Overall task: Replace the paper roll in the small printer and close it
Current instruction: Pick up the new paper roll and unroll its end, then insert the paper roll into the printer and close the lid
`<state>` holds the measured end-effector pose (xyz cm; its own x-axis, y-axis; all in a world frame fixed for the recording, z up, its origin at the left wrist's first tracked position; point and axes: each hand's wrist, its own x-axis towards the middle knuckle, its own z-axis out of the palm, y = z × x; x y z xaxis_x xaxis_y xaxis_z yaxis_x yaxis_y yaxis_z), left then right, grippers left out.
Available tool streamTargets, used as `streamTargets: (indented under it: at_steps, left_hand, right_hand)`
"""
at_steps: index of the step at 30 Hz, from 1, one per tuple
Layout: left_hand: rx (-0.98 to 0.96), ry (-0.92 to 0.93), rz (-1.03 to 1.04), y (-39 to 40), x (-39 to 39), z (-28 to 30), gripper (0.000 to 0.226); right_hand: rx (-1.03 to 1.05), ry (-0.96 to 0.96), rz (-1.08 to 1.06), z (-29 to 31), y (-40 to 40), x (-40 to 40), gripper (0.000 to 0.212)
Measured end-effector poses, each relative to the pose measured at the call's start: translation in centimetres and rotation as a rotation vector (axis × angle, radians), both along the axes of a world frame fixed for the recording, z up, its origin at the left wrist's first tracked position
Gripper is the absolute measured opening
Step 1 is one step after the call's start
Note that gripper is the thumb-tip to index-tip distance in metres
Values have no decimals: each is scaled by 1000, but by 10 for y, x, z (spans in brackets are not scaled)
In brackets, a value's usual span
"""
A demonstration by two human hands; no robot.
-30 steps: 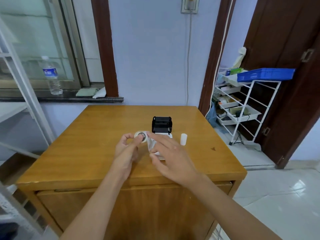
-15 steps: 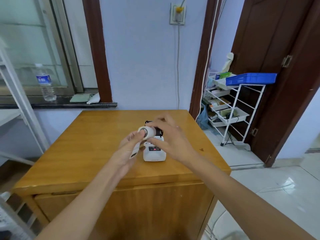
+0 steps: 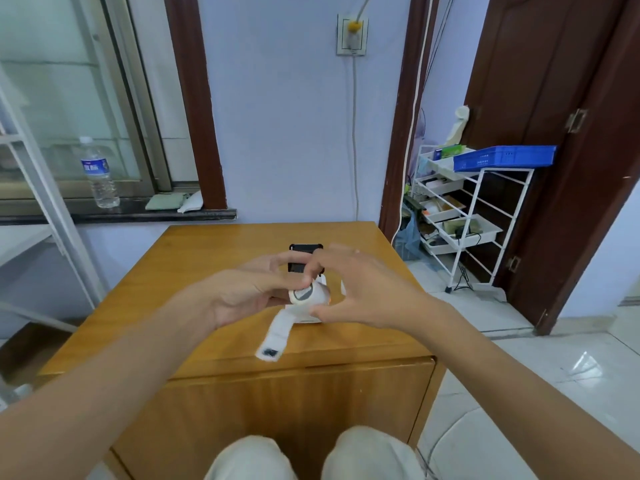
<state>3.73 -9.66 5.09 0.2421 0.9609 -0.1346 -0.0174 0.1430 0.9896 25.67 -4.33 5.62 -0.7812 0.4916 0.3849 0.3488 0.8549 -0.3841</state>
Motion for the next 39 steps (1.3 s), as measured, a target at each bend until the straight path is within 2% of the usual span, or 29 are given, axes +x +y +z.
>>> streamTargets:
  at_steps: [3,5,7,9,11,13,14,16,18,20,21,23,25,29,31,33,35,37,39]
  left_hand:
    - [1,-186,184,-2,15,-18,56]
    - [-59,-378,251,-4,29,-33,56]
    - [-111,-475,284,-3,33,-41,57]
    - [-157,-430,204,-4,27,-35,51]
    - [-206,-261,77,-4,17,-26,48]
    - [-201,-88,-37,-5,13,-21,52]
    - [-195,-66,-66,-5,15,-21,59]
    - [-213,-152,-29,-5,21,-28,78]
    - [-245,-329,118,-6,31,-37,90]
    - [-267,-471,267,-7,44,-45,79]
    - [-272,-504,308,-9,51,-48,71]
    - [-282,-529,365,-13,62,-52,61]
    - [-305,-529,364,-17,63,-56,56]
    - [-299,-340,227,-17,50,-55,66]
    - [-308,-290,235,-10,46,-54,69]
    - [-310,-340,280,-5,45,-57,50]
    - [-317,-461,342,-3,46,-61,30]
    - [-317,-572,398,-2,47,-66,36]
    - [-304,-635,466,0,48,-69,47]
  right_hand:
    - [73,150,-77,-18,-3,-6,34]
    - [53,249,-107,-33,-1,-11,32]
    - [-21,302,-101,-39,3,-12,28]
    - [-129,249,-54,-34,8,-7,27]
    - [-244,130,16,-24,10,-1,26]
    - [-382,44,89,-16,7,2,26]
    - [-423,26,111,-14,6,3,25]
    - [-440,29,106,-14,4,5,21]
    - [-442,121,38,-20,4,3,35]
    - [-392,267,-97,-33,2,-2,49]
    - [-345,323,-159,-41,0,-6,48]
    - [-272,375,-182,-56,-2,-9,38]
    - [-310,365,-89,-58,2,-1,33]
    - [-368,-26,94,-42,15,17,35]
    - [-348,-108,86,-41,20,16,37]
    - [-294,-29,63,-47,19,13,52]
    - [-306,99,11,-57,14,10,77]
    - [-318,186,-44,-70,7,5,91]
    - [-258,246,-62,-83,2,-2,90]
